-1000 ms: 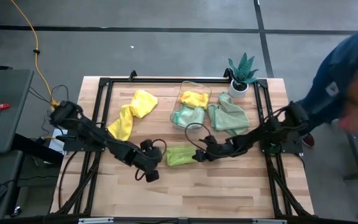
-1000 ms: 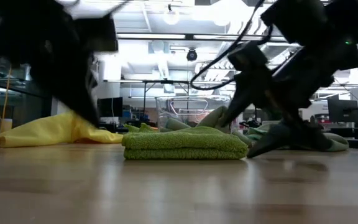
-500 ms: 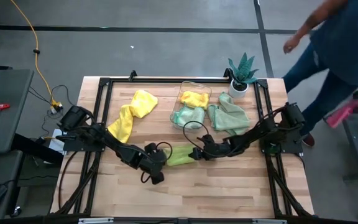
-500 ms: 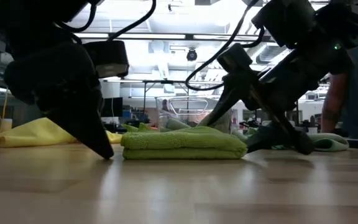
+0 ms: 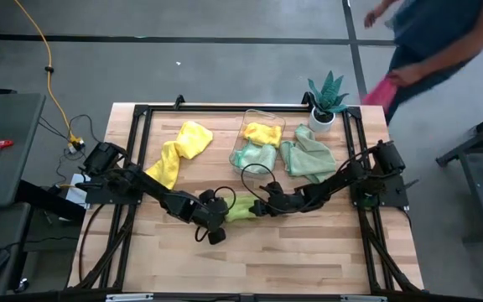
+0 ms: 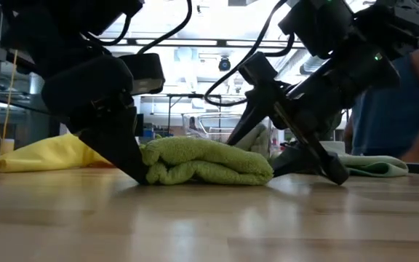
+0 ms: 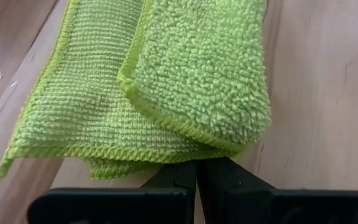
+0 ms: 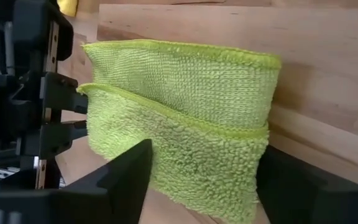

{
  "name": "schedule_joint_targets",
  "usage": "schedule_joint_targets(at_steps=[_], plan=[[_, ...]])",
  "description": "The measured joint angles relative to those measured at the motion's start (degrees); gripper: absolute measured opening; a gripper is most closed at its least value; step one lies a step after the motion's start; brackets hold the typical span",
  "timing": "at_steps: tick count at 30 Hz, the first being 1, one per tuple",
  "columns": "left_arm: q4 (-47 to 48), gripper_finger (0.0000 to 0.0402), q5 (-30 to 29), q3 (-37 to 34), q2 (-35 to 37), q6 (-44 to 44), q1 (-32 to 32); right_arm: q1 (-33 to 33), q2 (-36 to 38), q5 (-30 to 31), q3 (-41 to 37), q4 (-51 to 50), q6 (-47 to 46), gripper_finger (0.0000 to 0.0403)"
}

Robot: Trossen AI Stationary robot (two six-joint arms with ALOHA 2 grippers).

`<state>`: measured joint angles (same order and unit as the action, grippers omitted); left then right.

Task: Fold microfiber towels
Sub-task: Put the folded green towel into the transparent bin

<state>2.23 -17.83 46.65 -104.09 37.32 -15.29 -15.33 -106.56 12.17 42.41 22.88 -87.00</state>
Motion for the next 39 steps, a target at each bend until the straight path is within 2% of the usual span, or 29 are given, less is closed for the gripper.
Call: schedule_joint_targets(at_steps=[3,6,8,10,15,19,24,29,34,39], plan=[[0.1,0.0,-0.1,0.0,0.0,0.0,0.0,0.0,0.0,0.3,0.1,-0.1,-0.1,0.0203],[0.1,0.0,-0.2,0.0,0.0,0.0,0.0,0.0,0.0,0.9,0.1,-0.1,-0.3,0.0124],[0.2,0.0,0.3,0.0,0.0,-0.4,0.0,0.0,0.0,0.9,0.1,-0.1,-0.1,0.0056],[0.7,0.0,2.5,0.0,0.8,-1.7,0.1,0.0,0.3,0.9,0.0,0.2,1.3,0.0017],[11.4,0.0,9.6,-0.5,7.4,-3.9,-0.2,0.0,4.4,0.6,-0.5,-3.0,6.1,0.0007],[19.4,0.0,10.0,-0.2,19.0,-4.0,-1.9,0.0,12.8,-2.2,-0.1,-7.7,11.1,0.0004],[22.6,0.0,4.4,-0.3,33.7,-2.6,-5.7,0.4,25.7,-2.3,-0.1,-14.2,14.5,0.0002],[22.2,0.0,-6.8,-0.2,42.7,-0.5,-8.4,4.2,36.4,-1.6,-0.2,-15.1,17.8,0.0001],[21.8,0.0,-12.3,-0.1,45.7,0.0,-9.5,11.8,41.7,-1.6,1.7,-18.4,21.7,0.0001],[21.8,0.0,-12.9,-0.1,44.9,-0.2,-9.5,21.9,39.9,-4.6,8.0,-23.9,27.7,0.0001]])
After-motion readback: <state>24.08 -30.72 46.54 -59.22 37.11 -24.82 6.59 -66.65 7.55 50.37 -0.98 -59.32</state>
